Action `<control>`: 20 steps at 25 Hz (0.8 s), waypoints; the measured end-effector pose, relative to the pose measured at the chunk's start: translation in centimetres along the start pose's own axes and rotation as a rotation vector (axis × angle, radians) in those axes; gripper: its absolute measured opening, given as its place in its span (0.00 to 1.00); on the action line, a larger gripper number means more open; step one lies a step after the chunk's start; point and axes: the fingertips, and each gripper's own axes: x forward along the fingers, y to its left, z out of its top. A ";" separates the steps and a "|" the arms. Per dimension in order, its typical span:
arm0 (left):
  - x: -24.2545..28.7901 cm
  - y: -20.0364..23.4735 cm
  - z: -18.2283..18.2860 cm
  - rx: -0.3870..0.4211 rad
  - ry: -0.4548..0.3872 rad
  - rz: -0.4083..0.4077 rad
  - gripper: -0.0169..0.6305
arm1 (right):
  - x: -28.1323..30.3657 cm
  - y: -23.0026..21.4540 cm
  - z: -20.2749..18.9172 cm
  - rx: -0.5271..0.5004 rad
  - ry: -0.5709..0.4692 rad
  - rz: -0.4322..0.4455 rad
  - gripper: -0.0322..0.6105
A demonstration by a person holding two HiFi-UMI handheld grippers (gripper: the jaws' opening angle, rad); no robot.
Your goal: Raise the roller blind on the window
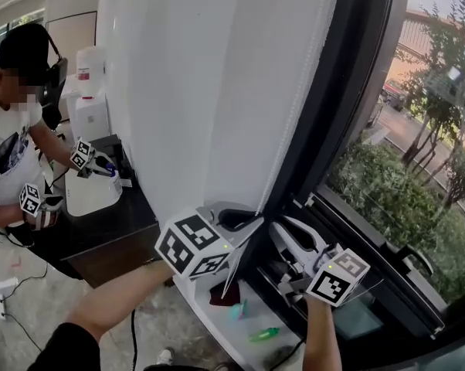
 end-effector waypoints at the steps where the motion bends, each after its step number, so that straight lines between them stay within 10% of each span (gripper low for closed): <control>1: 0.4 -0.2 -2.1 -0.002 0.043 -0.002 0.06 | 0.0 -0.3 0.1 -0.003 -0.007 -0.025 0.17; 6: 1.2 -0.1 -8.3 -0.076 0.119 0.003 0.06 | 0.5 -0.7 -0.5 -0.023 -0.001 -0.103 0.16; 20: -4.7 0.6 -6.4 -0.113 -0.081 0.333 0.19 | -0.4 1.2 -7.0 -0.129 0.087 -0.373 0.11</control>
